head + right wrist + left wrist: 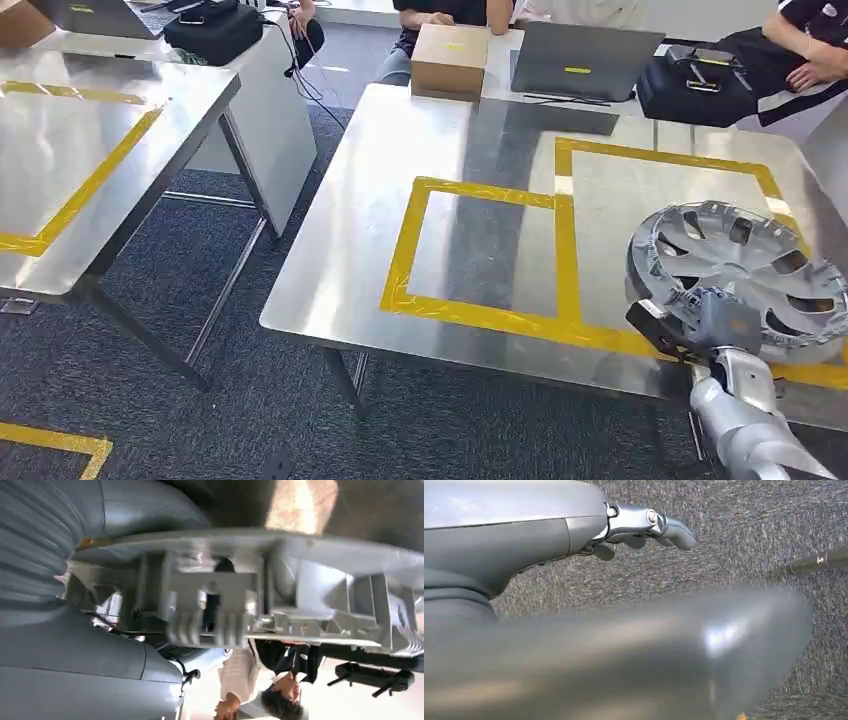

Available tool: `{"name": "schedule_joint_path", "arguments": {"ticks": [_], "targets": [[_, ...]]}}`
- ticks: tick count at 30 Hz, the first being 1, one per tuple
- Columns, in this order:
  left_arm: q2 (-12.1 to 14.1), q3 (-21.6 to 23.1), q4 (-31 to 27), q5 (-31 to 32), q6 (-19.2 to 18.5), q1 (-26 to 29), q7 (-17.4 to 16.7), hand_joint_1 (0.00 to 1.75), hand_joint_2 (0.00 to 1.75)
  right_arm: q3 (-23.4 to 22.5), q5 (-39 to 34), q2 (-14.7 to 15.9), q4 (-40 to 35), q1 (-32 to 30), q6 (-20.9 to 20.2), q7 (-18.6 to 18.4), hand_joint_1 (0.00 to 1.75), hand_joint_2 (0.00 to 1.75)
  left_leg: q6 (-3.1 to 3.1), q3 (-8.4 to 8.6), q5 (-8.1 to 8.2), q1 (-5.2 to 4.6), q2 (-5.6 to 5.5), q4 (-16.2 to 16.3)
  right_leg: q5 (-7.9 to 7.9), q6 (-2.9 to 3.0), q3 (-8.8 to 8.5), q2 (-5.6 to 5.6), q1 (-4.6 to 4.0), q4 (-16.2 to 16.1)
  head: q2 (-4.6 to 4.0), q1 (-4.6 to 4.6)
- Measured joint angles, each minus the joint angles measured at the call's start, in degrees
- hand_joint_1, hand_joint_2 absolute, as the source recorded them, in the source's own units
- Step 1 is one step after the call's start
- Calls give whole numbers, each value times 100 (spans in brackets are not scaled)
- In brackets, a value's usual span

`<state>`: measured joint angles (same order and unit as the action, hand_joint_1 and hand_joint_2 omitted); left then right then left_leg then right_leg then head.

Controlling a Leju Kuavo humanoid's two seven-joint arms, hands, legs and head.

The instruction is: Take the parts from the cabinet and place them on the table.

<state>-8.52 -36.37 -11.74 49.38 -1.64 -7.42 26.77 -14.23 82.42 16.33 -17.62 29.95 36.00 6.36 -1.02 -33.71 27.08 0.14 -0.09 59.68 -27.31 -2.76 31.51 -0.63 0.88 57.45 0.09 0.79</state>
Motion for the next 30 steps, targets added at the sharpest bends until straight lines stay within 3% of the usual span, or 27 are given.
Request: {"name": "schedule_joint_path", "arguments": {"ticks": [2,3,23,26,30], "targets": [[-2,0,0,15,114,7,-2,0,175,0,0,-7,0,15,11,11,0,175,0,2,0,1,0,0,-1,1,2,1,-2,-1,0,0],[-2,0,0,7,131,10,-2,0,0,2,0,-7,0,25,15,35,0,175,0,3,0,2,0,0,-2,2,1,3,-3,-1,0,0],[-37,-28,13,-192,75,112,-2,0,0,195,218,-245,0,339,42,380,0,175,1,3,-1,4,-1,0,-1,3,-7,3,-5,3,0,0],[-37,-42,13,-210,77,124,-2,0,0,210,-2,-351,-2,358,308,733,0,175,4,-1,-3,3,-3,0,0,2,-6,7,-5,6,0,0],[-37,-54,13,-140,190,147,-39,0,0,208,-435,-614,-467,265,424,1577,0,175,6,-9,-4,1,-8,-1,0,2,5,9,-3,10,0,0]]}}
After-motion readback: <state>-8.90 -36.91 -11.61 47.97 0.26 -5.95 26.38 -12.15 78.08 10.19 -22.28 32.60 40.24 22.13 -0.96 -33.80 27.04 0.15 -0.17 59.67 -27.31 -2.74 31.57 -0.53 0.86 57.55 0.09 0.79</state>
